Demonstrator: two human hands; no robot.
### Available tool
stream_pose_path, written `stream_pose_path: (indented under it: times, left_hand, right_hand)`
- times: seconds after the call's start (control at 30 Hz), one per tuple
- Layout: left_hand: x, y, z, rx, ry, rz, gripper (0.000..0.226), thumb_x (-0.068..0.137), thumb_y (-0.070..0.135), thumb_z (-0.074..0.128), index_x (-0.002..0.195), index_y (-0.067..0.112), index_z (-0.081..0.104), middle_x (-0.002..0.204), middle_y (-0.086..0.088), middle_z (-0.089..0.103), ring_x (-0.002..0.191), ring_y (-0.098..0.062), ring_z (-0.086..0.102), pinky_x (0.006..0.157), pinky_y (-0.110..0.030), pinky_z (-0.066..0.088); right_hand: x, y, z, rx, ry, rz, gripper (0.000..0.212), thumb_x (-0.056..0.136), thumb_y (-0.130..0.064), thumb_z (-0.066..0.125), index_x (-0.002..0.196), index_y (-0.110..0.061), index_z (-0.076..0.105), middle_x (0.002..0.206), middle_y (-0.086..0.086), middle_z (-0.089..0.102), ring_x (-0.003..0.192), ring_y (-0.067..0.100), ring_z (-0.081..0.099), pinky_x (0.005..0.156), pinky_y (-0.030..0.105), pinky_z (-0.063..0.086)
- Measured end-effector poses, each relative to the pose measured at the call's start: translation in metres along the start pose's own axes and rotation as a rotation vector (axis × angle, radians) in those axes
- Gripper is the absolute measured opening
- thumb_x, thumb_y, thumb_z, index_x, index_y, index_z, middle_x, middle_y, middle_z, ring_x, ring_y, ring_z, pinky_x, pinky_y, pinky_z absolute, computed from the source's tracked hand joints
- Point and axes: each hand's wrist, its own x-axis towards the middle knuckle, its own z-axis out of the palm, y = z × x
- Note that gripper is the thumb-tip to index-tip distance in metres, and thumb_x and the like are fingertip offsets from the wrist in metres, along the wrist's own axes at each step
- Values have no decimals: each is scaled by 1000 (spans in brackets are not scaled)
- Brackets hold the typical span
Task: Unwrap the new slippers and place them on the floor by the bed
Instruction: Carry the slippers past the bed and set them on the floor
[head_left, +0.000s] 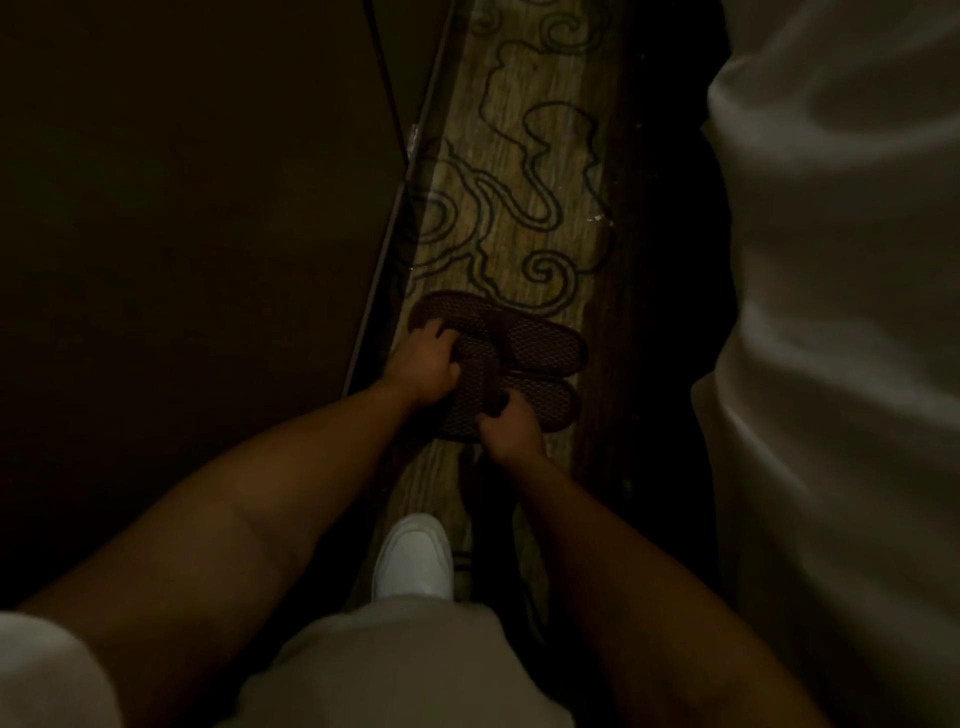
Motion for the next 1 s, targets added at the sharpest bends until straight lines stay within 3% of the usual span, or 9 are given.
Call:
stream_pose_path:
  times: [0.13,0.2,0.3,0.43,0.57,0.67,0.83,1.0]
  left_hand:
    - [-33,2,-14,-128,-69,-110,52,95,25,60,143,7,52,152,-20,40,134,-38,47,110,-40,42]
    - [-57,8,-38,-178,-84,-188,50,95,25,61,141,9,54,148,-20,43,130,-38,51,106,-35,42]
    - [-101,20,-89,-159,-98,-228,52,94,27,61,143,12,52,150,-20,42,130,-40,51,107,-39,44]
    - [-168,50,-162,-111,-113,-189,61,95,31,59,152,18,43,161,-14,31,139,-39,41,112,-42,40]
    - [-241,90,-235,5,-29,-150,73,93,53,55,156,27,32,167,-9,23,153,-34,21,121,-55,22]
    - [-293,126,-297,26,22,-122,78,91,63,53,158,30,27,169,-7,19,155,-32,14,123,-57,16]
    - [-377,192,-410,4,35,-113,74,94,53,56,158,28,30,169,-8,15,156,-32,11,124,-56,14]
    - [-438,260,-509,16,123,14,69,94,42,60,156,25,34,169,-9,16,156,-32,12,124,-55,16]
  right_hand:
    - [-17,-22,-11,2,16,35,59,92,-21,66,144,-1,48,147,22,54,134,37,54,112,41,42]
    - [-38,-39,-22,20,-1,55,58,94,-21,65,145,-1,48,148,22,53,136,37,52,113,38,40]
    - [-90,-68,-45,3,-25,29,58,96,-20,63,148,-1,46,150,23,51,138,38,49,111,36,37]
    - [-181,-97,-83,-34,-41,-81,65,97,-17,60,157,-13,36,154,20,46,139,39,46,114,40,38]
    - [-281,-125,-133,-333,67,-206,73,95,-43,58,160,-27,29,163,13,33,148,37,32,116,49,36]
    - [-349,-155,-183,-436,122,-262,75,93,-55,55,159,-31,29,167,10,27,153,36,23,119,53,31]
    - [-465,-206,-275,-432,180,-321,78,90,-54,58,159,-28,31,166,14,30,151,38,28,117,55,34]
    - [-568,-243,-367,-354,337,-359,77,89,-49,61,158,-26,35,163,14,35,147,38,35,113,53,40]
